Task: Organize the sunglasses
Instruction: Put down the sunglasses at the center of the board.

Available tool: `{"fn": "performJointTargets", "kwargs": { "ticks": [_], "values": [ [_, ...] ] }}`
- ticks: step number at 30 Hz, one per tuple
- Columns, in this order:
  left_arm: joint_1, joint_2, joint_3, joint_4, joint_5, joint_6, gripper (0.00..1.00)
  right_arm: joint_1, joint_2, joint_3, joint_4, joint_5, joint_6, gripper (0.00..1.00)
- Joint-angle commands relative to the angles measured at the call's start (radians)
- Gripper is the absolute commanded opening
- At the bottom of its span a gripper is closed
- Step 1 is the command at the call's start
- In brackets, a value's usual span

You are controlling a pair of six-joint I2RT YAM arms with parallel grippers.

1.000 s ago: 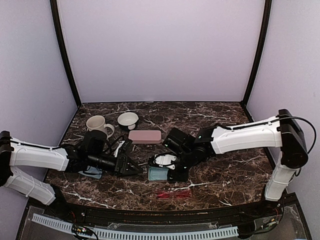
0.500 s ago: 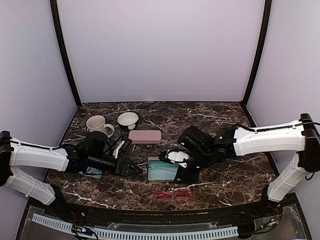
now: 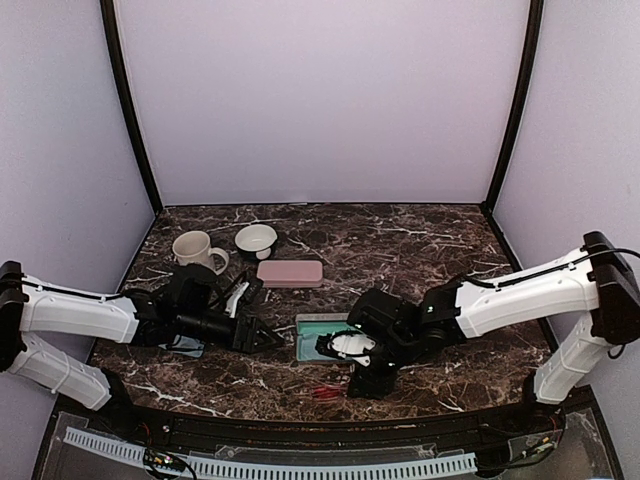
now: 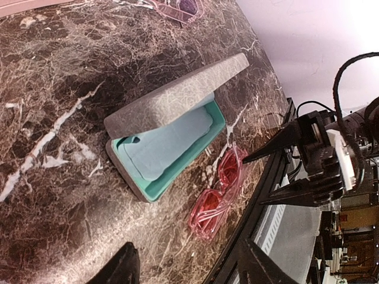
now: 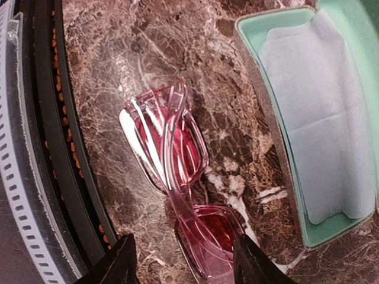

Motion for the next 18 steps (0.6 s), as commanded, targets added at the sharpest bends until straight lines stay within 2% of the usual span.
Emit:
{"fn": "performJointTargets", "kwargs": {
  "ticks": [1, 7, 13, 18],
  "values": [
    [-0.008, -0.013, -0.021, -0.001, -0.007, -0.004, 0.58, 0.010, 0.060, 0.044, -0.004, 0.038, -0.028, 0.56],
    [-0.008, -0.003, -0.022, 0.000, -0.005, -0.011, 0.58, 0.018, 0.120, 0.084, -0.044, 0.057, -0.061, 0.50],
    [-0.008, 0.022, -0.020, 0.006, 0.002, -0.011, 0.58, 0.024, 0.132, 0.095, -0.061, 0.063, -0.067, 0.33],
    [-0.008, 0.037, -0.015, 0.011, 0.012, -0.004, 0.58, 0.025, 0.124, 0.096, -0.063, 0.060, -0.069, 0.24]
  ]
}}
